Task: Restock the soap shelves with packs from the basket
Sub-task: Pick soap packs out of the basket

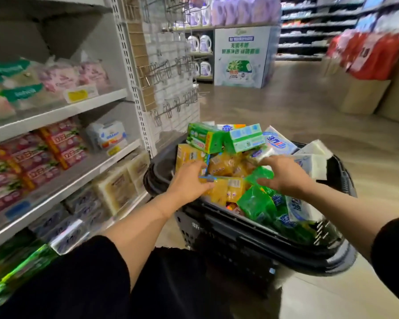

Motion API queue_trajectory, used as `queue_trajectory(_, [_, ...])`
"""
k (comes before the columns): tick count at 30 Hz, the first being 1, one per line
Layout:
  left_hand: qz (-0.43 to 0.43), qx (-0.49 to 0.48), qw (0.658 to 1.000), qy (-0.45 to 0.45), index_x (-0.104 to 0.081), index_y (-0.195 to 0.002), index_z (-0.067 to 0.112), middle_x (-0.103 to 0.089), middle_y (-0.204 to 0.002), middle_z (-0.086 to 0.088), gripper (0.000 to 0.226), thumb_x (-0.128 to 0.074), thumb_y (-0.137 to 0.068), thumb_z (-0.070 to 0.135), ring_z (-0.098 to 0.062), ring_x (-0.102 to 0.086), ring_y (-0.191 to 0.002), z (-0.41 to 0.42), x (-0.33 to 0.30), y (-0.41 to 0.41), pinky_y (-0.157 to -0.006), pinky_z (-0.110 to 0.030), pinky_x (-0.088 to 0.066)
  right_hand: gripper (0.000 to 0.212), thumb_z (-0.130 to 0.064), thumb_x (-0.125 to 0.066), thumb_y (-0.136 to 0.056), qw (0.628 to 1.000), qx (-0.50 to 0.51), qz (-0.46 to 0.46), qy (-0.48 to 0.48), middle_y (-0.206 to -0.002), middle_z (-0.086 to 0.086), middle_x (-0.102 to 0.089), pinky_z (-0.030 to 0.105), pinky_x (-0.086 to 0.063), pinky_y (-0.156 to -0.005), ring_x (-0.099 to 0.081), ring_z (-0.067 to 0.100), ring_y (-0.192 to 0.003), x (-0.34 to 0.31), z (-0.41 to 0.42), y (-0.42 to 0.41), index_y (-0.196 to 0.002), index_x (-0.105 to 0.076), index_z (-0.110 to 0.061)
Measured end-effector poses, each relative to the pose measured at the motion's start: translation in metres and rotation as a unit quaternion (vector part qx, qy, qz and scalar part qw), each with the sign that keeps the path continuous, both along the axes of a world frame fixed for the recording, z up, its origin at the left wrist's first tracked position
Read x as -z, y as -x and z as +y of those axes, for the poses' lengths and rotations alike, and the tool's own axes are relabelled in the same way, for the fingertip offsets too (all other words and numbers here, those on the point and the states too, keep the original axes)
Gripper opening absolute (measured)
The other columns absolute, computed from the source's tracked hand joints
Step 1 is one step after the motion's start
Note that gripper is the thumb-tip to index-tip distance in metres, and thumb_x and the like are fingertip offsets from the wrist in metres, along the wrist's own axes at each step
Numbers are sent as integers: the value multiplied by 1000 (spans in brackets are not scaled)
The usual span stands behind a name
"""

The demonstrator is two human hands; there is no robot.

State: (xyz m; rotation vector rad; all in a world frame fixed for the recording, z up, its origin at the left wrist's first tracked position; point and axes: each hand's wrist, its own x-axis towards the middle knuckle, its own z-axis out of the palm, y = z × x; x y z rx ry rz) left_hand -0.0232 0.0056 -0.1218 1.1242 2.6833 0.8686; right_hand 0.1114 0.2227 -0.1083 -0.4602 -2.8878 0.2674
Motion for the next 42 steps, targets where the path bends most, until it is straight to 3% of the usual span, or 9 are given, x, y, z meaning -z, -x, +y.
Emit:
queue_trajectory(8, [-80,-50,986,141,-33,-148,17,-62,-130,-5,107,-71,-65,71,-22,-55,-122,34,14,31,-93,-30,-43,105,-74,-65,-38,986,-78,-55,133,-131,-1,-53,25,-25,-103,-34,15,-125,38,26,-9,-128,-59,-20])
queue_trajectory(12, [-10,-91,978,187,-45,-136,19,-63,-122,-2,100,-62,-61,83,-26,-56,-116,37,19,29,-87,-37,-48,108,-52,-80,-43,987,-132,-69,62,-148,2,-38,39,-15,-115,-16,27,-140,61,31,-11,-140,-46,-18])
queue_trajectory(17, [-18,-105,981,162,-43,-137,22,-66,-118,-1,94,-69,-64,74,-27,-55,-119,40,22,30,-89,-37,-43,98,-35,-90,-50,991,-121,-59,-15,-151,-3,-34,31,-15,-110,-15,26,-138,64,31,-3,-138,-49,-25])
queue_trajectory(25, [23,-123,991,-44,-48,-135,33,-56,-123,4,107,-72,-35,63,-25,-45,-117,29,28,23,-93,-35,-42,85,-35,-90,-41,980,-173,38,89,-123,-5,-54,38,-36,-97,-40,21,-120,64,36,-7,-118,-60,-18])
queue_trajectory(30, [20,-138,965,-223,-66,-118,34,-48,-117,2,86,-67,-40,68,-21,-46,-117,16,32,24,-100,-25,-34,71,-33,-85,-44,958,-172,40,227,-106,-14,-61,25,-41,-84,-55,4,-98,56,30,-10,-108,-55,-27])
queue_trajectory(33, [-20,-141,952,-271,-67,-106,39,-50,-112,5,69,-72,-44,67,-14,-52,-113,16,31,23,-103,-27,-39,69,-20,-92,-46,920,-170,67,348,-105,-4,-67,29,-47,-91,-61,15,-103,51,26,-13,-107,-60,-15])
queue_trajectory(37, [-127,-189,903,-365,-75,-99,21,-64,-94,5,41,-87,-63,37,-7,-63,-86,18,18,25,-83,-27,-52,65,-8,-92,-46,815,-150,179,530,-105,12,-68,38,-56,-83,-65,30,-99,31,16,-17,-102,-58,-6])
queue_trajectory(40, [-222,-231,841,-435,-73,-86,15,-65,-69,3,19,-83,-72,23,-4,-56,-52,13,2,21,-55,-21,-47,62,-11,-91,-50,814,-151,210,521,-110,8,-69,41,-55,-86,-64,28,-105,4,1,-6,-104,-60,-7])
queue_trajectory(42, [-222,-237,832,-451,-73,-82,16,-66,-70,2,18,-83,-71,25,-6,-56,-54,4,-7,18,-56,-21,-46,58,-9,-88,-50,828,-160,214,493,-105,4,-70,34,-57,-80,-66,22,-99,-15,-14,4,-101,-59,-8])
